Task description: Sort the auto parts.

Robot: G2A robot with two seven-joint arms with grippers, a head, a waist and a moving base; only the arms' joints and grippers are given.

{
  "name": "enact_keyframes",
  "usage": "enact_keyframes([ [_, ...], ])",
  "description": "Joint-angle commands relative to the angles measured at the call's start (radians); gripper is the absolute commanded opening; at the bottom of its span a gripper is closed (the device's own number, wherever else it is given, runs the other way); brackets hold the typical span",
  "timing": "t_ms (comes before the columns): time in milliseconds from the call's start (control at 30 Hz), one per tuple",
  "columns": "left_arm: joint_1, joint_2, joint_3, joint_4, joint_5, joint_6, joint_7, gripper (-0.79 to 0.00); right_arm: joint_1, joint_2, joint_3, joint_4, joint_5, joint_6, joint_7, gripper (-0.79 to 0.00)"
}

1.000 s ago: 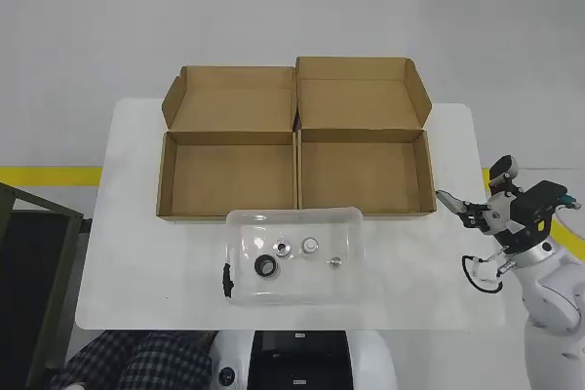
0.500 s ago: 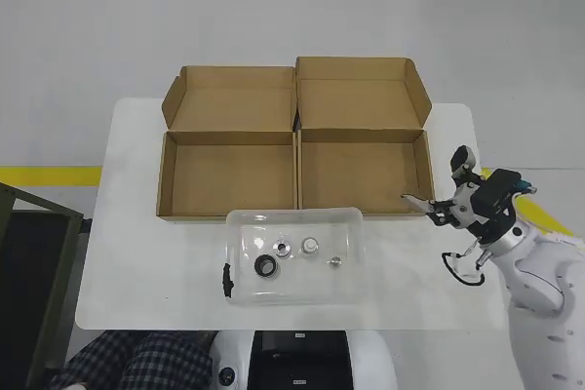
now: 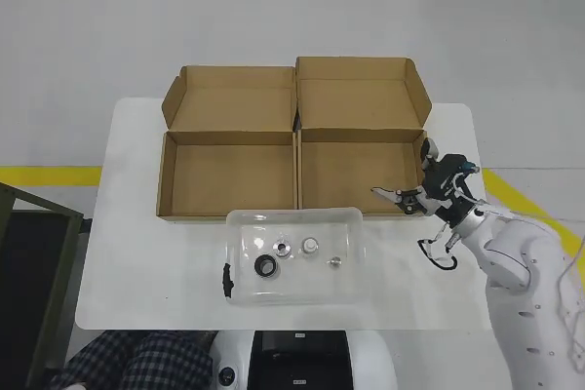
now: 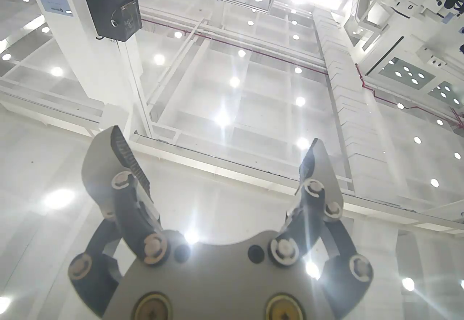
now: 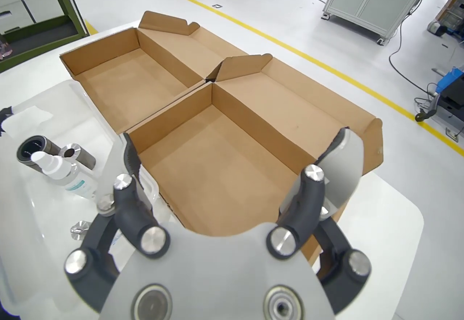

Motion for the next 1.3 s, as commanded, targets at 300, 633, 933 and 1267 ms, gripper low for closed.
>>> enact_keyframes([
  [300, 0.000, 0.000, 0.000, 0.000, 0.000, 0.000, 0.000, 0.000, -0.012, 0.010, -0.060, -0.046, -0.012, -0.064, 0.011, 0.000],
  [633, 0.000, 0.000, 0.000, 0.000, 0.000, 0.000, 0.000, 0.000, -0.013, 0.018, -0.165, -0.091, -0.024, -0.135, 0.075, 0.000],
  [933, 0.000, 0.000, 0.000, 0.000, 0.000, 0.000, 0.000, 0.000, -0.015, 0.022, -0.266, -0.114, -0.061, -0.162, 0.110, 0.000],
  [1267, 0.000, 0.000, 0.000, 0.000, 0.000, 0.000, 0.000, 0.000, 0.017, 0.022, -0.376, -0.095, -0.166, -0.146, 0.117, 0.000],
])
